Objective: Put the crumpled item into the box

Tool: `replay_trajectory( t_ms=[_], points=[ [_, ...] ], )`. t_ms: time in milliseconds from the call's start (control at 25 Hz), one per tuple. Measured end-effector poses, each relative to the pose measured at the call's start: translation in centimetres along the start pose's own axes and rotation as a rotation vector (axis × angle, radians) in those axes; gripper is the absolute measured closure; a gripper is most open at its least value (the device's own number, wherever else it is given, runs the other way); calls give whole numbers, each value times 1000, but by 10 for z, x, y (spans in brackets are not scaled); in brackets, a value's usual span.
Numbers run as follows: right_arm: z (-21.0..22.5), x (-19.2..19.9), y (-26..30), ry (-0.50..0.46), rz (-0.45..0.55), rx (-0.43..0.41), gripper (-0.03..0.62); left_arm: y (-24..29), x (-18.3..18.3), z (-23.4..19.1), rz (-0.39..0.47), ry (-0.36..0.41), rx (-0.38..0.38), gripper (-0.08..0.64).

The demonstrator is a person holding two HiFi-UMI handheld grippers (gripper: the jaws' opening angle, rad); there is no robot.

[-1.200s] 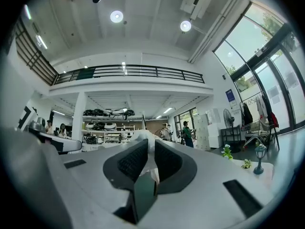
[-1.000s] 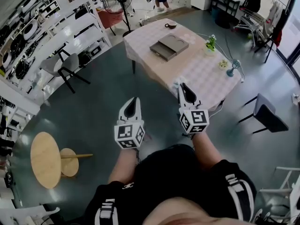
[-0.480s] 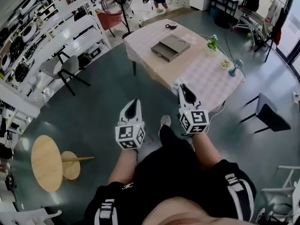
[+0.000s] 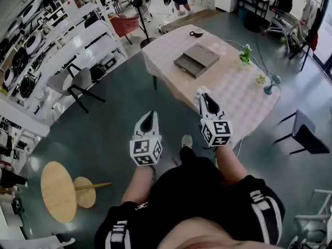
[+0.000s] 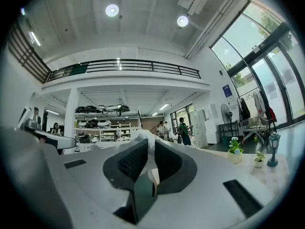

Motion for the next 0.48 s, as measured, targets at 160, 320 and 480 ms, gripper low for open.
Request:
replay_trajectory(
  t_ms=[160,320,480],
  points=[
    [14,11,56,7,-4,-5,546,49,0,-29,-2,6,-16,558],
    [32,22,120,12,-8,-3,546,108,1,-58,-9,12,-21,558],
    [59,32,185,23,-22,7,546,179,0,-82,-28,16,-11,558]
  ],
)
Point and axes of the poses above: the fingertips, and each gripper's own axes: y forward along the fingers, z to its right, x out of its underside, the point moved 2 cm from there along -y, backward along the fingers, and after that the axes turned 9 degrees about z, right-handed, at the moved point
